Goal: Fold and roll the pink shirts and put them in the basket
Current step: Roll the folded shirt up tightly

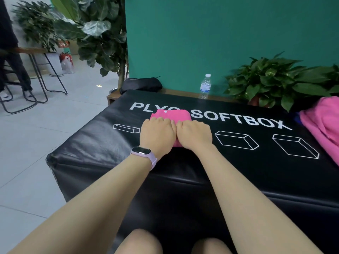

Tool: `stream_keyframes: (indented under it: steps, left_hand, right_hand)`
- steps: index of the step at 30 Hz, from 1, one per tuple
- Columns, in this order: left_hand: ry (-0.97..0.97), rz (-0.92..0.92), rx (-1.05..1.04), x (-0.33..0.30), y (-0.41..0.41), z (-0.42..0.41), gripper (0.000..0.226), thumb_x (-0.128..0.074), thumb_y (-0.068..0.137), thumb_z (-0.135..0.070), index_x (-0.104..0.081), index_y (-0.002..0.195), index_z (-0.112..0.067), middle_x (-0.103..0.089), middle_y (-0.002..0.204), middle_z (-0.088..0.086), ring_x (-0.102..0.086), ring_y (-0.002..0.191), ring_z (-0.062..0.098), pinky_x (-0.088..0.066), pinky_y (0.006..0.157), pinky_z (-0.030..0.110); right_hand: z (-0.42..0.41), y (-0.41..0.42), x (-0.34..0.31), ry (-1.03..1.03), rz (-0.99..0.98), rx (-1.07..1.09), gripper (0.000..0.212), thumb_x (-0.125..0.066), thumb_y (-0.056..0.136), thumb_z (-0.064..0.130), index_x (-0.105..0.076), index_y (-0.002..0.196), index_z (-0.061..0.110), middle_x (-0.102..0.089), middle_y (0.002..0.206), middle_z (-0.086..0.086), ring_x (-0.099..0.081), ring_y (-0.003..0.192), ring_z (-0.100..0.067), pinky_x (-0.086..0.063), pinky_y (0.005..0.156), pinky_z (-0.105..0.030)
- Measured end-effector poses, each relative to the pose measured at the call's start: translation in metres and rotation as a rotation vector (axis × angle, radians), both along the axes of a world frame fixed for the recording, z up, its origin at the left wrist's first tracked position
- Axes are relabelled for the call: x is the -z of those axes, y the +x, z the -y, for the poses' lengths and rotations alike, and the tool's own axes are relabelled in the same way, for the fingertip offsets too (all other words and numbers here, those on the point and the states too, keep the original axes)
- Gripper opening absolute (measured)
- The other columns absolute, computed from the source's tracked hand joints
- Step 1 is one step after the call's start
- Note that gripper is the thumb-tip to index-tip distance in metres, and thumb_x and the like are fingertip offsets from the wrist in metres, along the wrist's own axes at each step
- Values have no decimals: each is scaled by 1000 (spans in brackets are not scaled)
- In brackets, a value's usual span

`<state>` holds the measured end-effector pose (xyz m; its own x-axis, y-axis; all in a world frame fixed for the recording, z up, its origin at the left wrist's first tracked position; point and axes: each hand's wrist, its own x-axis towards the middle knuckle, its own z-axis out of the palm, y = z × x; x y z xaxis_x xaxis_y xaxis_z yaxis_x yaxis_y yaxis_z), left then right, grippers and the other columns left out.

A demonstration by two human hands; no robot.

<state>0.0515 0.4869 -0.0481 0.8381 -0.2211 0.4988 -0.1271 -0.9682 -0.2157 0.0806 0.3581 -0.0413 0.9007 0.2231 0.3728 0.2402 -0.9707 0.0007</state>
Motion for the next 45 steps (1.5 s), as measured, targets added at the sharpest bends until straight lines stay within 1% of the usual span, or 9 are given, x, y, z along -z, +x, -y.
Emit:
stream_keyframes:
  steps: [3, 6, 17, 21, 27, 34, 38, 42, 45]
  left_hand:
    - [13, -76, -6, -3, 16, -3, 32, -50, 85, -10, -30, 63, -23, -56, 73, -4, -46, 64, 25, -32, 57, 31]
    - [-14, -127, -4, -3, 30, -3, 33, -49, 88, -12, -33, 62, -22, -57, 77, -3, -49, 68, 26, -36, 58, 31]
    - [-73, -278, -22, -17, 9, -3, 25, -37, 98, -16, -59, 87, -21, -67, 104, 2, -57, 84, 30, -38, 69, 34]
    - [-98, -327, -2, -16, -24, -4, 21, -37, 96, -13, -51, 83, -21, -66, 103, 4, -54, 80, 30, -39, 68, 35]
    - [-99, -322, 20, -15, -61, -5, 18, -38, 95, -13, -47, 83, -20, -66, 99, 2, -49, 74, 27, -39, 64, 34]
    - [-107, -409, 1, -20, -73, -4, 26, -36, 97, -10, -62, 102, -13, -63, 102, 4, -48, 79, 28, -39, 68, 36]
    - [-88, -162, 16, -8, -89, -5, 24, -25, 97, -13, -47, 92, -20, -53, 87, -1, -42, 75, 26, -35, 63, 35]
    - [-16, -53, 126, 6, -97, -18, 50, 7, 98, -26, -43, 95, -26, -47, 95, -5, -38, 83, 24, -28, 71, 35]
    - [-90, 6, 139, 5, -83, -18, 30, -22, 102, -19, -44, 82, -22, -55, 83, 0, -40, 73, 27, -34, 65, 39]
  right_hand:
    - [-2, -2, 6, 155, 89, 43, 54, -19, 103, 39, -63, 77, 19, -69, 85, -6, -59, 84, -33, -31, 67, -37]
    - [-9, -10, 19, 237, 233, 107, 43, -25, 99, 31, -45, 63, 17, -56, 70, -2, -51, 75, -28, -32, 65, -38]
    - [-9, -25, 3, -11, 127, 95, 39, -27, 104, 20, -53, 74, 18, -69, 83, -5, -43, 70, -27, -29, 64, -36]
    - [-2, -54, -2, -80, 68, 28, 34, -35, 96, 12, -28, 64, 21, -67, 85, -3, -43, 66, -29, -28, 59, -36]
    - [-3, -90, -6, -146, 49, 8, 31, -39, 93, 8, -30, 66, 21, -67, 91, -3, -44, 70, -28, -31, 62, -36]
    - [-2, -104, -7, -176, 31, -8, 34, -40, 91, 6, -29, 63, 22, -43, 72, 3, -45, 70, -29, -32, 62, -37]
    - [-2, -97, -10, -117, -4, 18, 35, -39, 94, 9, -36, 61, 19, -39, 65, 3, -47, 69, -29, -29, 59, -36]
    - [-3, -80, -19, -44, -165, 63, 31, -36, 97, 14, -50, 70, 17, -64, 97, -5, -56, 85, -32, -37, 70, -37]
    - [-5, -71, -26, 77, -283, 103, 29, -34, 97, 18, -62, 88, 15, -66, 113, -11, -60, 104, -35, -36, 77, -37]
